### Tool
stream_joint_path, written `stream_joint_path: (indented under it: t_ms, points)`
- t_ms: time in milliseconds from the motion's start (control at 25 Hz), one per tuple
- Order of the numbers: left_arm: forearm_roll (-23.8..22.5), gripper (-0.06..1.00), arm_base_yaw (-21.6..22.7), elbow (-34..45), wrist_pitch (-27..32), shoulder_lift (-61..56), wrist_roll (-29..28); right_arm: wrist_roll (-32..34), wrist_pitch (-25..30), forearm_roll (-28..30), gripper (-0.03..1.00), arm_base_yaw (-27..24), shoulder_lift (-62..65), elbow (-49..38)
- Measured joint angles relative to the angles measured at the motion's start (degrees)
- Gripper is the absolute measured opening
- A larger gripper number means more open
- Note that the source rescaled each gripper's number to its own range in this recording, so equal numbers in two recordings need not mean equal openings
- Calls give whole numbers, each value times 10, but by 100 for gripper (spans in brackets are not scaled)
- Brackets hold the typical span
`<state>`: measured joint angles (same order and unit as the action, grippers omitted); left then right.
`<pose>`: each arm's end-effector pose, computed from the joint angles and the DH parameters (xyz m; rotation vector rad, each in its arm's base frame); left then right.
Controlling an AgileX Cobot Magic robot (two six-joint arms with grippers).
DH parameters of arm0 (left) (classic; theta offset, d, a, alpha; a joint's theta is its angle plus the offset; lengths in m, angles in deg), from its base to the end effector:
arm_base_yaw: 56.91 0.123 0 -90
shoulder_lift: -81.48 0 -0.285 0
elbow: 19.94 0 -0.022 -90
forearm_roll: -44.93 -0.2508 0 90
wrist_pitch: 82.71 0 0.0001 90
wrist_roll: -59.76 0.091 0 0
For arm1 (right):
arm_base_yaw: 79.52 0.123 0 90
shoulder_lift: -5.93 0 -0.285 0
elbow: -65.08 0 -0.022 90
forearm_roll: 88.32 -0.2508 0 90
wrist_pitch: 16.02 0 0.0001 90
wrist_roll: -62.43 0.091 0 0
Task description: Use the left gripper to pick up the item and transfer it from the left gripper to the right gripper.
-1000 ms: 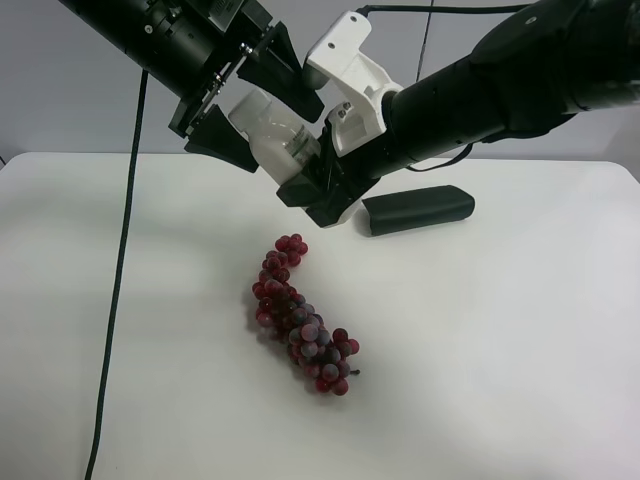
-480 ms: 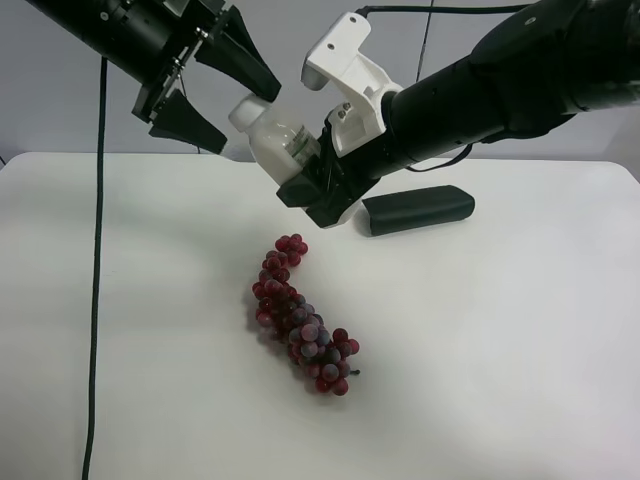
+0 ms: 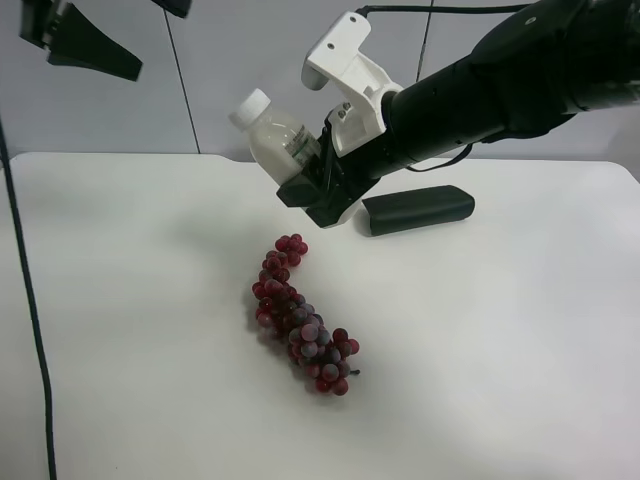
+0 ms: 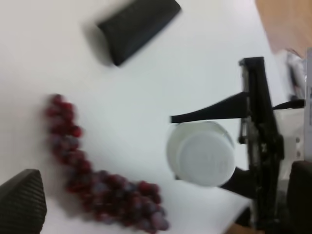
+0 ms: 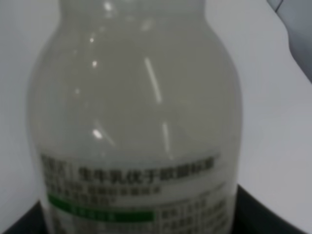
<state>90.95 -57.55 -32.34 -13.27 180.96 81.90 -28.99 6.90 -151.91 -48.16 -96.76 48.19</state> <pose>0.3304 -0.0650 0.3814 0.3236 2.4300 -0.9352 0.2880 0.2128 0.2413 -1.3035 1.8389 0.4190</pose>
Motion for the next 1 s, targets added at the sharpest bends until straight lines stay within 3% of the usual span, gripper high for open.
stream_joint_path:
  t_ms: [440, 1000]
  points:
    - [-206, 100, 6, 31, 0, -226, -71, 16, 1, 0, 5, 0, 0, 0]
    - [-386, 100, 6, 357, 1, -673, -139, 40, 1, 0, 5, 0, 0, 0]
